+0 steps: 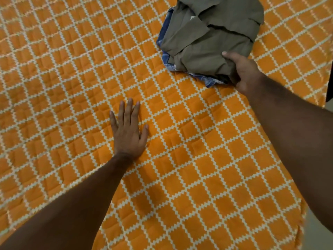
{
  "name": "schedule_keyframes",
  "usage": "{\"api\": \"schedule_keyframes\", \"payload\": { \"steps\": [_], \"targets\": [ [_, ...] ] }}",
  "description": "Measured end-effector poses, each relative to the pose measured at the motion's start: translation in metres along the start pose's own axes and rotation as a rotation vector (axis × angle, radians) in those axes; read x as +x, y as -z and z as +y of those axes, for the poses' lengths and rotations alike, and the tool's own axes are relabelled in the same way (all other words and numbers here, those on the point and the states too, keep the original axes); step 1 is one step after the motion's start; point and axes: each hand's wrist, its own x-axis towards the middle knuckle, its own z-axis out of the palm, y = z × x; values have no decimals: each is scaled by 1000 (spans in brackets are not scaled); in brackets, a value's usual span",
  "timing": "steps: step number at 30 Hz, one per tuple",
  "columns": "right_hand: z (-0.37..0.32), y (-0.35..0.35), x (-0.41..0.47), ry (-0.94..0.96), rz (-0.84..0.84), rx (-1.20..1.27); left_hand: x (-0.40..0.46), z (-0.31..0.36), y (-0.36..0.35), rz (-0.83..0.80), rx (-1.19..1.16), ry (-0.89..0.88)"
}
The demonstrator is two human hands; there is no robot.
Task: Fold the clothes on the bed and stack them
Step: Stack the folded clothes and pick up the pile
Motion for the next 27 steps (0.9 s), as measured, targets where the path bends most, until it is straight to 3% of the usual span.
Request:
{"api": "schedule_keyframes", "payload": {
  "steps": [6,11,13,17,20,25,27],
  "targets": [
    [18,-17,-24,5,-59,241,1,-6,-4,-14,-48,-8],
    [84,-62,-90,24,48,451,8,-10,9,-140,-216,43],
    [118,-85,-128,31,115,518,16,-10,17,-197,-403,118],
    [182,-119,-210,-27,122,591,7,-9,63,-271,-1155,336],
    [227,-133,-271,-122,46,520,-27,-11,91,-356,-1382,461],
    [269,-115,-376,-407,-304,427,-109,-38,103,-351,-1400,704],
    [283,-89,-401,-465,-362,359,-144,-51,111,-317,-1414,759]
  ]
}}
